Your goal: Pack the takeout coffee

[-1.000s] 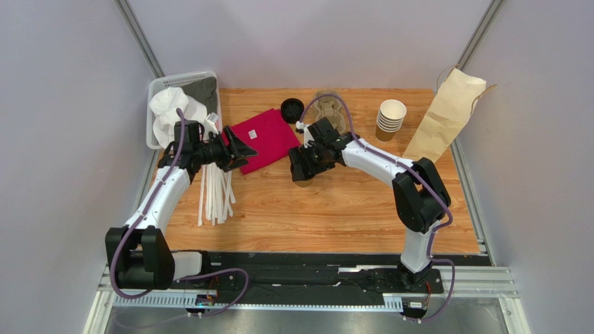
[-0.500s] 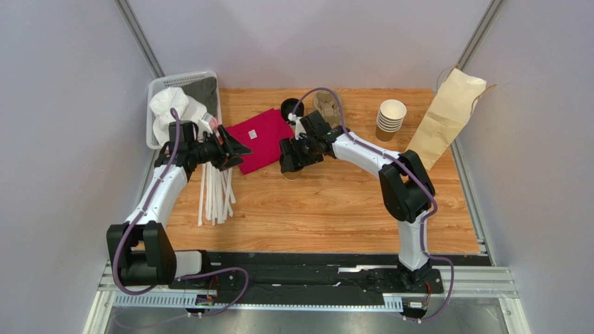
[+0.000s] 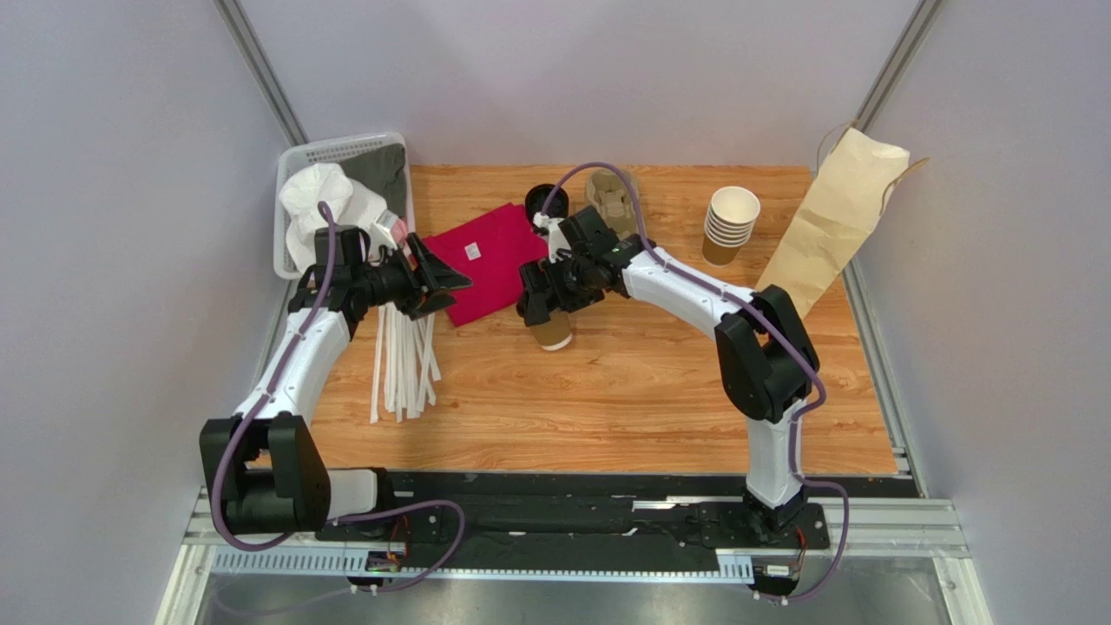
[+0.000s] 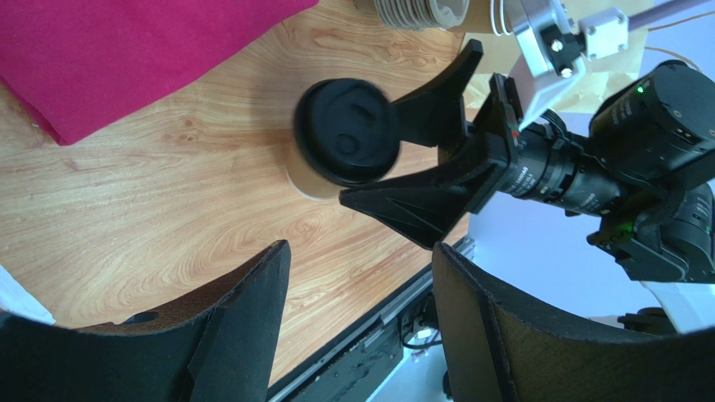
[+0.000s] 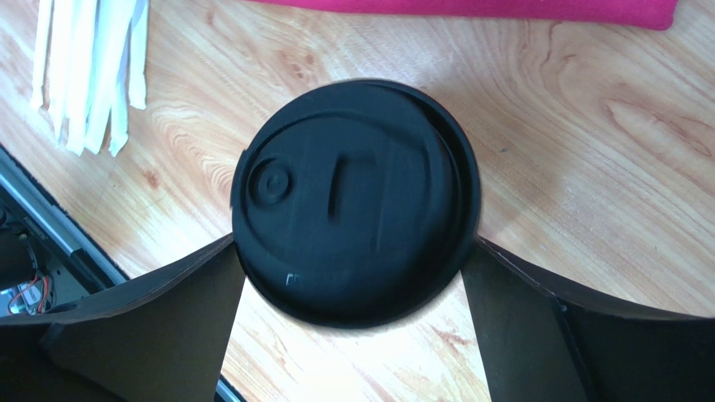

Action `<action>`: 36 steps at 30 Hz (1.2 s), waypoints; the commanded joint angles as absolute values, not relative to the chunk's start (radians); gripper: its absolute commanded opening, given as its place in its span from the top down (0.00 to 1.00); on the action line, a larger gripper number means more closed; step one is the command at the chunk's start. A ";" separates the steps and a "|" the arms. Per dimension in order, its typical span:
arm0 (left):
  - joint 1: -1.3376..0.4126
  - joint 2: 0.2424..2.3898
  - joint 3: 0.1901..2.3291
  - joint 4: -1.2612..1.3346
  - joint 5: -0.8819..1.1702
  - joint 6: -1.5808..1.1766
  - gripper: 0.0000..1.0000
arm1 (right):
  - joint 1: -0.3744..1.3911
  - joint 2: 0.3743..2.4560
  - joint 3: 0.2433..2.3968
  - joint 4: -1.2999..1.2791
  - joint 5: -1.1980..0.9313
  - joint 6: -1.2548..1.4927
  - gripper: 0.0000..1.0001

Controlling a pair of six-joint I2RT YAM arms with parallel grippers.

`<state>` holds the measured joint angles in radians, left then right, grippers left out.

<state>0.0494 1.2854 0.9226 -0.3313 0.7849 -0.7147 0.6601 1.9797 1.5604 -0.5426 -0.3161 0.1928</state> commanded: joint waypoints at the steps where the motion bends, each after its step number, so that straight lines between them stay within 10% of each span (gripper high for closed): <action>1: 0.057 1.255 0.925 -0.310 0.799 -0.706 0.28 | 0.672 1.896 1.589 -0.583 -0.305 0.149 0.00; 28: 0.057 1.307 0.930 -0.264 0.818 -0.663 0.30 | 0.735 2.022 1.490 -0.520 -0.155 -0.215 0.01; 36: 0.058 1.309 0.954 -0.252 0.824 -0.644 0.32 | 0.724 1.944 1.444 -0.447 -0.199 -0.187 0.29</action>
<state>0.0494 1.3128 0.9226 -0.2939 0.7979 -0.6815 0.7338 2.0182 1.4628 -0.5442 -0.1730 -0.1818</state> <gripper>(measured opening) 0.683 0.774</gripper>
